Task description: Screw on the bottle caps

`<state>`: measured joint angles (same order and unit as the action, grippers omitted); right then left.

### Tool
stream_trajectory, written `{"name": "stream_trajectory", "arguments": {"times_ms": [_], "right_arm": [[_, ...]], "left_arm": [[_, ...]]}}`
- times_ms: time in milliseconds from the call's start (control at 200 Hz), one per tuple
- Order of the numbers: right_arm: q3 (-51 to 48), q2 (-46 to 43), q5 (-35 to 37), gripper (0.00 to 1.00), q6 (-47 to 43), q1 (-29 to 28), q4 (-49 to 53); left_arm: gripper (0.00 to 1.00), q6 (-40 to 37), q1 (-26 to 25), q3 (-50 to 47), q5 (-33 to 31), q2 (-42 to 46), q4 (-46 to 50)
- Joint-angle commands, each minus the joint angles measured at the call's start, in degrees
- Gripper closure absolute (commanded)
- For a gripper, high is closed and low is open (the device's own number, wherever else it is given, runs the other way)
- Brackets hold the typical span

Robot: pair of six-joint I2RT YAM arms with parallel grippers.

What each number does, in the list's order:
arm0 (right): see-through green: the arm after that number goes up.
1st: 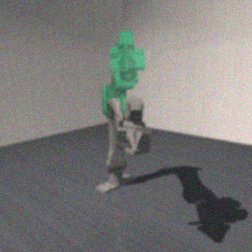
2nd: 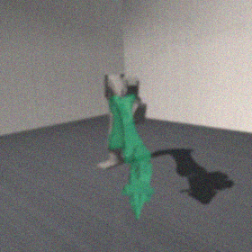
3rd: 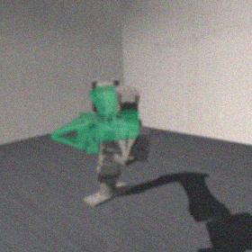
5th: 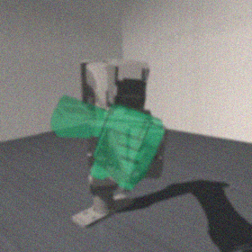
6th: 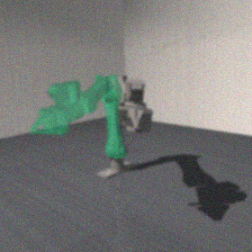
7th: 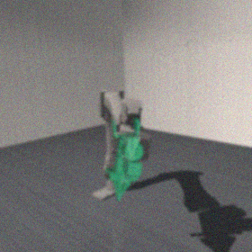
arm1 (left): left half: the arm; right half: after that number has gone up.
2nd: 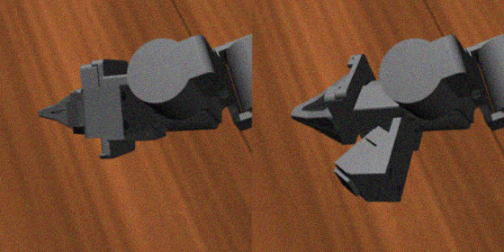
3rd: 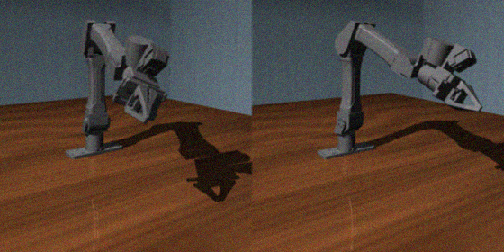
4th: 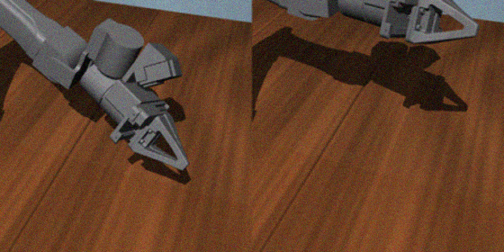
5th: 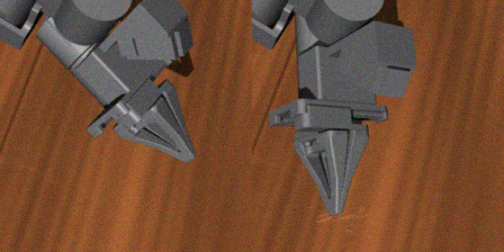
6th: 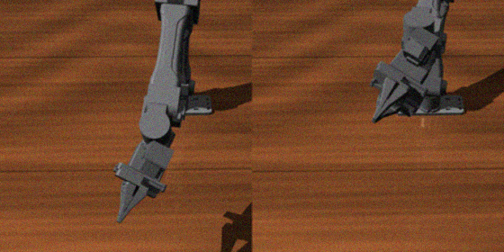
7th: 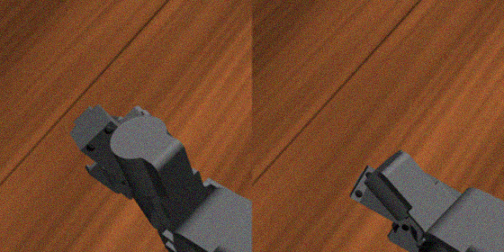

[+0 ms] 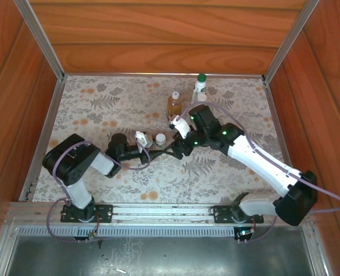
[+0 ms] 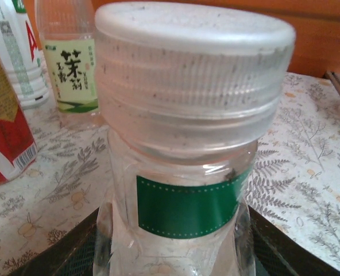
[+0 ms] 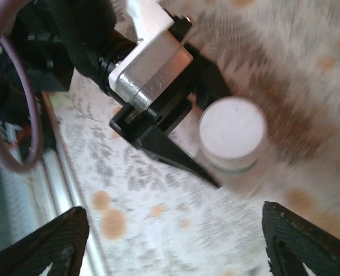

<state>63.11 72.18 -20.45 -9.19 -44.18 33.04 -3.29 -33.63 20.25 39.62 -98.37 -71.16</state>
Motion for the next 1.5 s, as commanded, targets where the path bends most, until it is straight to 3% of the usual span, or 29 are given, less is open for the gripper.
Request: {"name": "stream_trajectory", "arguments": {"times_ms": [0,155,325,844,1234,1349,1494], "right_arm": [[-1.6,-2.2,-0.3,0.10,-17.5,0.1,-3.1],[1.5,-0.7,-5.5,0.10,-32.0,0.1,0.1],[7.0,3.5,-10.1,0.11,-36.9,0.1,4.2],[17.0,13.9,-14.9,0.37,-36.6,0.1,10.0],[18.8,16.2,-14.6,0.52,-36.6,0.1,11.7],[19.3,16.4,-14.2,0.65,-35.8,0.0,12.0],[18.3,15.7,-12.6,0.67,-33.8,0.1,10.6]], "left_arm": [[0.47,-1.4,0.2,-0.7,3.7,3.8,2.9],[0.48,-1.4,-0.1,0.0,7.5,7.7,7.0],[0.48,-1.5,-0.2,-0.1,9.2,11.3,9.7],[0.48,-2.6,-0.5,-1.2,8.9,16.2,12.6],[0.48,-2.9,-0.6,-1.5,8.6,18.4,14.4],[0.48,-3.2,-0.5,-1.8,7.4,19.2,14.8],[0.48,-3.5,-0.5,-1.7,5.1,20.6,15.0]]}}
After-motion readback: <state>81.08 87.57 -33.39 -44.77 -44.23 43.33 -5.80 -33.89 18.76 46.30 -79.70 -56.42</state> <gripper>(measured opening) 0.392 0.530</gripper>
